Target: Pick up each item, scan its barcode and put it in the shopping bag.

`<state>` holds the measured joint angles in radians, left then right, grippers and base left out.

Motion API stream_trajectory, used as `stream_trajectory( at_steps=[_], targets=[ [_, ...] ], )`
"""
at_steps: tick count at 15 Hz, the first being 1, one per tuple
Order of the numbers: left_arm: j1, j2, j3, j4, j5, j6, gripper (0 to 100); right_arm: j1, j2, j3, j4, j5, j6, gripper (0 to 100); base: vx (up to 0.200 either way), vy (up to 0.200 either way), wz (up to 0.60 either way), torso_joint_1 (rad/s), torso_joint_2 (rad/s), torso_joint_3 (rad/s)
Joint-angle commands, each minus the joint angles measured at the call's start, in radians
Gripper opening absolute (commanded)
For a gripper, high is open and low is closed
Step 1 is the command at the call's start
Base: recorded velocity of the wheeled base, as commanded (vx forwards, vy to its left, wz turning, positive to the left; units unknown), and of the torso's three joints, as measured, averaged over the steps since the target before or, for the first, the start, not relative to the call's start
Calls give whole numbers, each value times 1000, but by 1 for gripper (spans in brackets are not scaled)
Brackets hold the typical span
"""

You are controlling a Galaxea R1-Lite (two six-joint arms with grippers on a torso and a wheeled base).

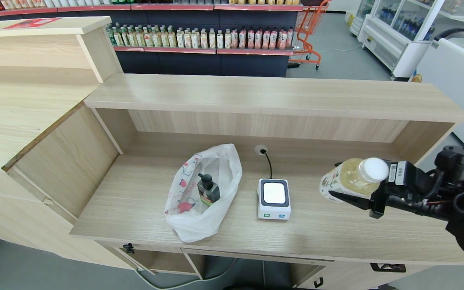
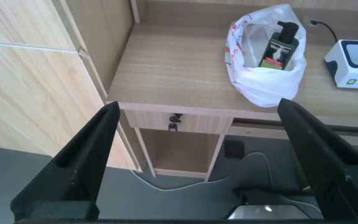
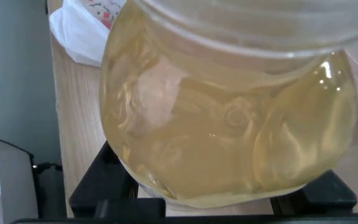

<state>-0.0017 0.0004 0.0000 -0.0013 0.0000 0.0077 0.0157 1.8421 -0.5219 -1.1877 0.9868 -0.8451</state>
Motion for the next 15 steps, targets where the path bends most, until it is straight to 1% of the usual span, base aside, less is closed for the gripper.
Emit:
stream_trajectory(
  at_steps=[1, 2, 5, 8, 11, 15],
  targets=[
    [0, 1, 0, 0, 0, 0, 100, 6, 124, -9, -82, 16, -6, 0, 0, 0, 0, 0, 0, 0],
    [0, 1, 0, 0, 0, 0, 100, 6, 170, -15, -148, 27, -5, 0, 0, 0, 0, 0, 0, 0],
    [0, 1, 0, 0, 0, 0, 100, 13, 256, -64, -236, 39, -11, 0, 0, 0, 0, 0, 0, 0],
    [0, 1, 0, 0, 0, 0, 100, 24, 282, -89, -247, 75, 3, 0, 0, 0, 0, 0, 0, 0],
    [0, 1, 0, 0, 0, 0, 100, 50, 319, -99, -256, 87, -3, 0, 0, 0, 0, 0, 0, 0],
    [0, 1, 0, 0, 0, -2, 100, 84, 385, -184, -262, 101, -37, 0, 0, 0, 0, 0, 0, 0]
  ],
)
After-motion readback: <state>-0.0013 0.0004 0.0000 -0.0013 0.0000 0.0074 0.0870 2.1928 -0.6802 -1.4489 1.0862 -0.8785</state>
